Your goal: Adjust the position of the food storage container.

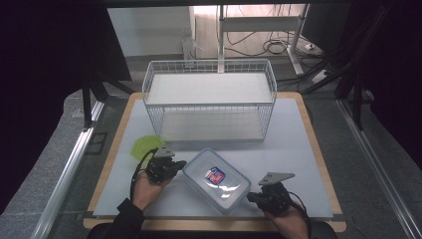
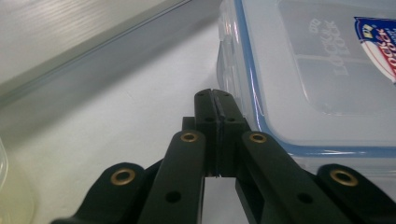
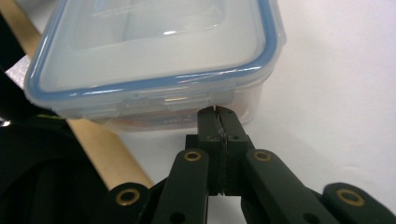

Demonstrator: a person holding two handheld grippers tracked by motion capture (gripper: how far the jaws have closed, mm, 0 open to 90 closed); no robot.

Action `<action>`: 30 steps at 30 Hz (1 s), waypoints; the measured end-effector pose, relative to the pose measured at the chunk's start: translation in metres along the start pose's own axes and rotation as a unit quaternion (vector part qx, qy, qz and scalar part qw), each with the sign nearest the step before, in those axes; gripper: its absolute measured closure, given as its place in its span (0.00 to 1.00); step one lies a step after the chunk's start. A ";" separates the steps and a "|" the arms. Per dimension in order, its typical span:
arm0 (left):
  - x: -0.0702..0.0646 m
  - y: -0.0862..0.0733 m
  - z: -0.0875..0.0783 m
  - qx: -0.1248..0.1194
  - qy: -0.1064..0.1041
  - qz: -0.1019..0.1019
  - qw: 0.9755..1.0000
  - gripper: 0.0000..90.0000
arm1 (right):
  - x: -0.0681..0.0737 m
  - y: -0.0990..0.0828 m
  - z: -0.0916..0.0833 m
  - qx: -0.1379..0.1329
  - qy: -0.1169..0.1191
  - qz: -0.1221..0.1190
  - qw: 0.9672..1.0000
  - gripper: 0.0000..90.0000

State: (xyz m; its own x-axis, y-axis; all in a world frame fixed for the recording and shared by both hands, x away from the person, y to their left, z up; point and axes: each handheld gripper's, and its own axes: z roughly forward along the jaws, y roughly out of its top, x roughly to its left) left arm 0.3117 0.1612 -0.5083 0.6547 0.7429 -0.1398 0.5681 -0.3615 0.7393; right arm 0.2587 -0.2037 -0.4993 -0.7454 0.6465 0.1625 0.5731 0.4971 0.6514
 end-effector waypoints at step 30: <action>-0.008 -0.002 0.004 0.020 0.018 0.005 1.000 1.00 | -0.060 0.046 0.032 -0.021 -0.067 0.070 0.995 1.00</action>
State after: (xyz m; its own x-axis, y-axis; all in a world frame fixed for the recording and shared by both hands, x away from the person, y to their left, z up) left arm 0.3068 0.1539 -0.5113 0.6421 0.7590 -0.1075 0.5818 -0.3912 0.7131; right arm 0.3408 -0.2011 -0.5027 -0.6052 0.7806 0.1559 0.6520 0.3737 0.6597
